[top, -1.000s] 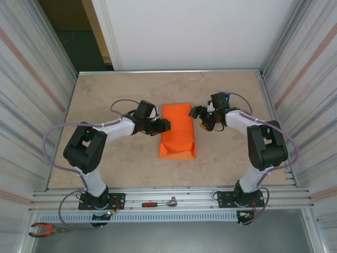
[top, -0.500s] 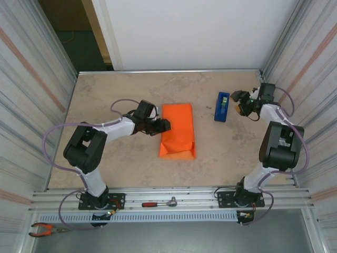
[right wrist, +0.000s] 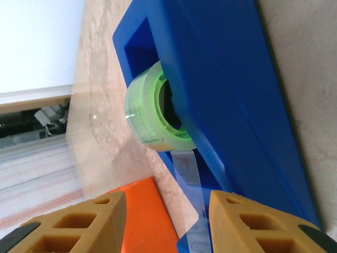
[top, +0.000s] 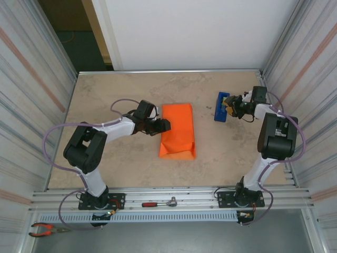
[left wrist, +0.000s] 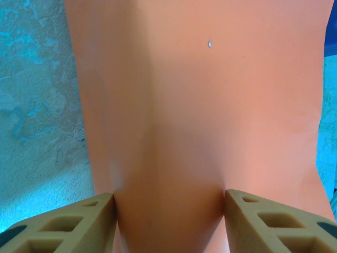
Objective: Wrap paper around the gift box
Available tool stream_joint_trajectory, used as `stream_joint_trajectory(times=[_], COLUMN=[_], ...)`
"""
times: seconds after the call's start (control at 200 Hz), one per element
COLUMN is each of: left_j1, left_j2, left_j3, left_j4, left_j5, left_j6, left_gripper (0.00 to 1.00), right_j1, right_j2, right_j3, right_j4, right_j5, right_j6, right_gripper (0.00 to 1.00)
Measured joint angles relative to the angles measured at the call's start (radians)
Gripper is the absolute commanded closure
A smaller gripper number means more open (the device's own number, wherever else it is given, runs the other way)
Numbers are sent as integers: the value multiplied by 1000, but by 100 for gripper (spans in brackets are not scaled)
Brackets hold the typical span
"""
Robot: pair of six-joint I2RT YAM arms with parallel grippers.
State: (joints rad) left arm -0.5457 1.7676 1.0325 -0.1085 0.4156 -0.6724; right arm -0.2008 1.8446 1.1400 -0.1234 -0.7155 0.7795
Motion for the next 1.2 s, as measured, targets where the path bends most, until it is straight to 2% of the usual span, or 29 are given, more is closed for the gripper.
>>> stream_joint_trajectory(times=[0.271,0.551,0.727,0.852,1.197], left_j1=[0,0,0,0,0], left_j2=[2,2,2,2,3], left_j3=[2,5,5,6,6], left_j4=[-3,-7,-7,-8,-10], left_j5=[1,1,1,1,1], left_j6=[0,0,0,0,0], left_gripper=[46,46,46,46,46], right_j1=[-9,-11,-11,-11,-10], right_j2=[0,1,1,1,3], right_j3=[-39,-45,-45,-45,-45], right_j4=[17,23,26,26,26], right_j5=[2,3,3,2,-13], right_j6=[-3,-6,-6,-7,-7], right_gripper=[58,70,73,80,86])
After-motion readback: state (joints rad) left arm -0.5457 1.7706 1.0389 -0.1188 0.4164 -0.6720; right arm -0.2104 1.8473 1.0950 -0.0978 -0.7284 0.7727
